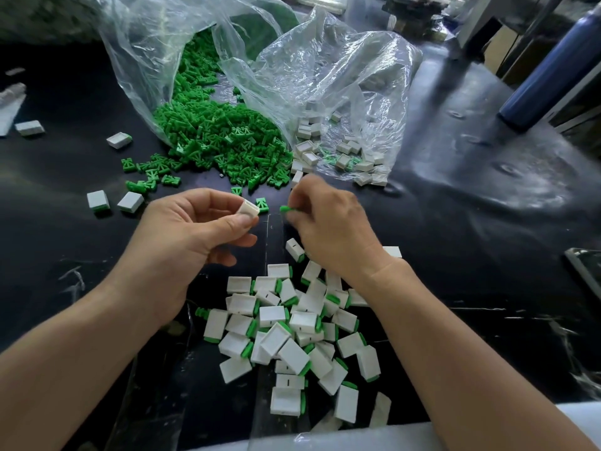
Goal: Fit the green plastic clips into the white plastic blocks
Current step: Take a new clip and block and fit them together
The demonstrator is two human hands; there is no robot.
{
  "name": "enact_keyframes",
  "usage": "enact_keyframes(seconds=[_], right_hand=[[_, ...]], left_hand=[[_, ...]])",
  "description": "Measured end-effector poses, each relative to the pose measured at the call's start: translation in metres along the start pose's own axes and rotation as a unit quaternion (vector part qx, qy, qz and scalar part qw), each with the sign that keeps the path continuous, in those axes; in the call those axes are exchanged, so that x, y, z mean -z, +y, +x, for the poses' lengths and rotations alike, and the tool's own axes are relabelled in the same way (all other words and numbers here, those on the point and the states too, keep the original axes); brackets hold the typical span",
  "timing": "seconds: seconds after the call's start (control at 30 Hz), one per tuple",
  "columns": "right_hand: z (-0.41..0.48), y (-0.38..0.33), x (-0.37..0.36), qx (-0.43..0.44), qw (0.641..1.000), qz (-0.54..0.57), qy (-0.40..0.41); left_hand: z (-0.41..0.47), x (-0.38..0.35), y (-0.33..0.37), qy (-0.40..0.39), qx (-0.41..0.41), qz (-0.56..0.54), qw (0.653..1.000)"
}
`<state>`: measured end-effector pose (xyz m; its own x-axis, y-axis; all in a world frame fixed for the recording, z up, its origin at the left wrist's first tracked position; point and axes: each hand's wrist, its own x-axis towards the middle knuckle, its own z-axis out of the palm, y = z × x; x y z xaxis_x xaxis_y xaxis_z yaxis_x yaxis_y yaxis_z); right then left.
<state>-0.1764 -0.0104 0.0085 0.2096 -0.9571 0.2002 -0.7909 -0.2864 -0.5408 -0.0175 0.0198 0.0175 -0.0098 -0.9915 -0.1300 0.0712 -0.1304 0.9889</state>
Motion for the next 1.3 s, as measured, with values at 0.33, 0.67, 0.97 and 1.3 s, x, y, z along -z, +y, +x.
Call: enact_keyframes(seconds=[0.33,0.67,0.97,1.3], right_hand=[[-0.010,-0.010,0.015,-0.021,0.960,0.280,-0.020],[-0.013,-0.011,0.009,-0.013,0.965,0.260,-0.037],[-0.018,-0.017,0.016,-0.014,0.982,0.144,-0.122],[-0.023,-0.022,0.022,0.057,0.986,0.059,-0.146]], left_hand=[[-0.003,-0.002,0.001,-0.025,0.016,0.006,1.000],[-0.003,-0.001,0.000,-0.042,0.017,0.032,0.998],[-0.005,0.000,0.001,-0.046,-0.001,0.048,0.998],[-0.009,0.000,0.004,-0.072,-0.071,0.111,0.989]])
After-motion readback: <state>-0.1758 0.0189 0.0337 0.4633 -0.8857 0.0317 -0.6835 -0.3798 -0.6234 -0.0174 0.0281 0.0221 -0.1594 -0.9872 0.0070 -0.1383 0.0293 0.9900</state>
